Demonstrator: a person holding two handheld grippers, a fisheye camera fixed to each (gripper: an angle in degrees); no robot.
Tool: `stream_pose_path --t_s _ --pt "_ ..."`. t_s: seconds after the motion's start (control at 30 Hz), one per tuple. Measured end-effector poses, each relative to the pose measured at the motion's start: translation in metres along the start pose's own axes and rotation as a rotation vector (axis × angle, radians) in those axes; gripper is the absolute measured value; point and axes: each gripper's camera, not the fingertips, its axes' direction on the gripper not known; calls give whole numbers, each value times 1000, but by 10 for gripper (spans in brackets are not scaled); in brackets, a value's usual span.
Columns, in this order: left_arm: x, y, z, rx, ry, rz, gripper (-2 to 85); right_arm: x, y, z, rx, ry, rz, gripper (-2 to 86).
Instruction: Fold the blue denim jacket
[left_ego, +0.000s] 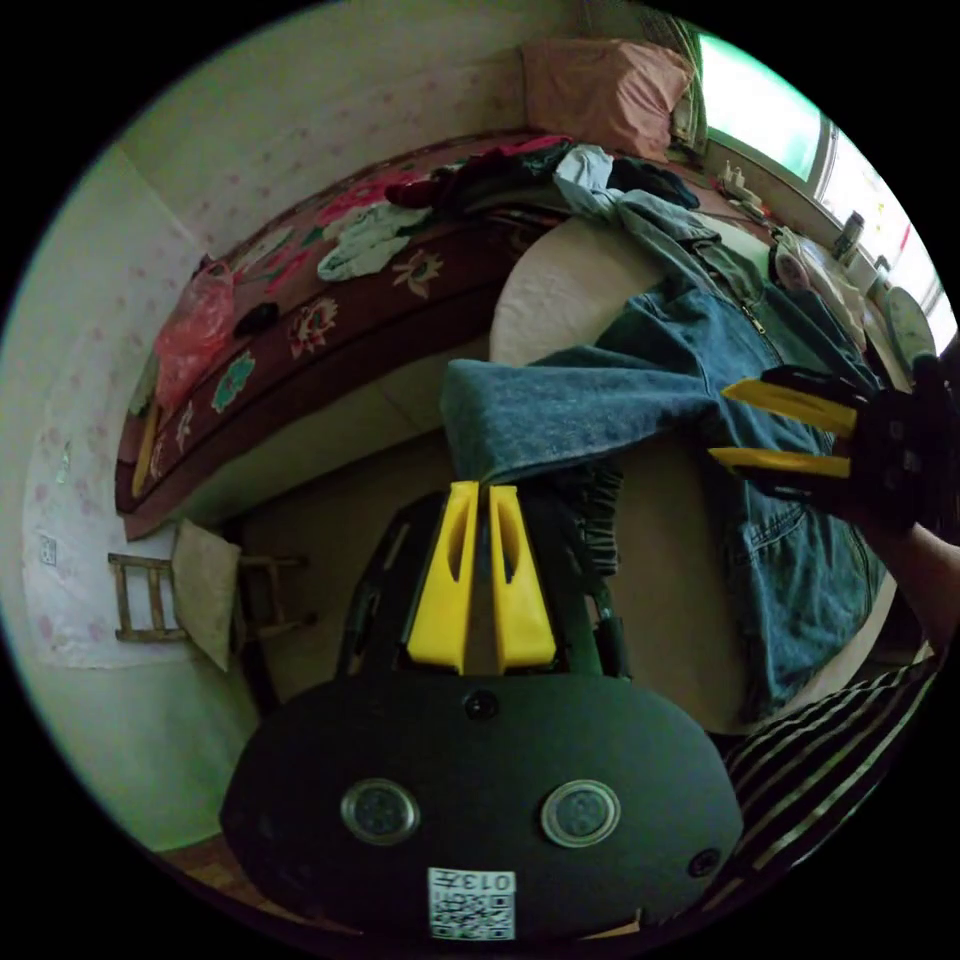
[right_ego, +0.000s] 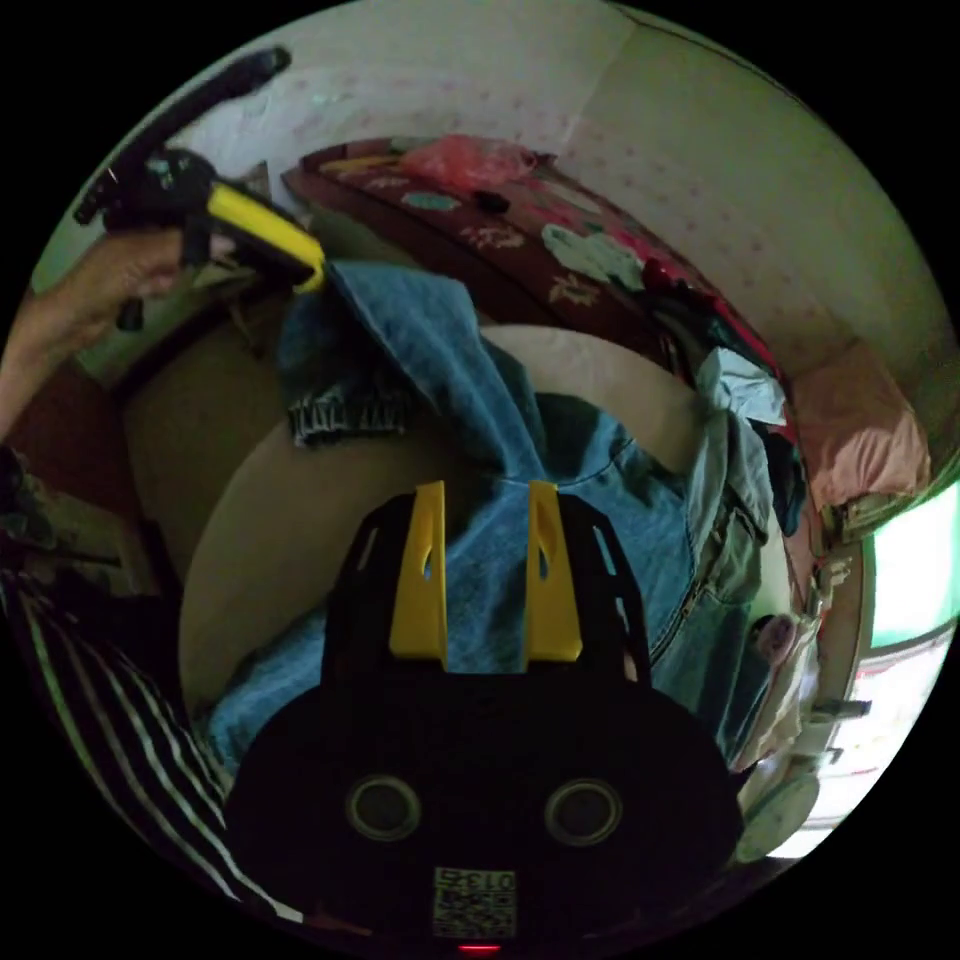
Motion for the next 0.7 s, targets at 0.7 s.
stream_pose_path --t_s 0.7 --pt "339 -67 -86 521 -491 1121 2 150 287 -10 165 -514 1093 62"
